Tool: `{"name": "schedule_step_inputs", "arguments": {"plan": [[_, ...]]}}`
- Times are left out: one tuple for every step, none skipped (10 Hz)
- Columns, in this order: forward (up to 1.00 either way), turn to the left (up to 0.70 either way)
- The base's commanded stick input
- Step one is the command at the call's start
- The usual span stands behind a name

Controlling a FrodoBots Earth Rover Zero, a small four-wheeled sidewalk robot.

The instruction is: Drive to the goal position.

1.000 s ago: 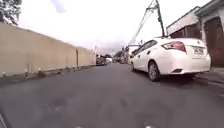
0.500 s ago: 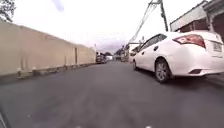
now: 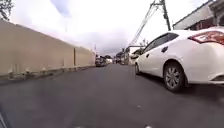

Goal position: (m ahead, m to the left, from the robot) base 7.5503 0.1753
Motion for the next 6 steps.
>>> {"name": "schedule_step_inputs", "arguments": {"plan": [[1.00, -0.19], [1.00, -0.13], [1.00, 0.00], [1.00, 0.00], [1.00, 0.00], [1.00, 0.00]]}}
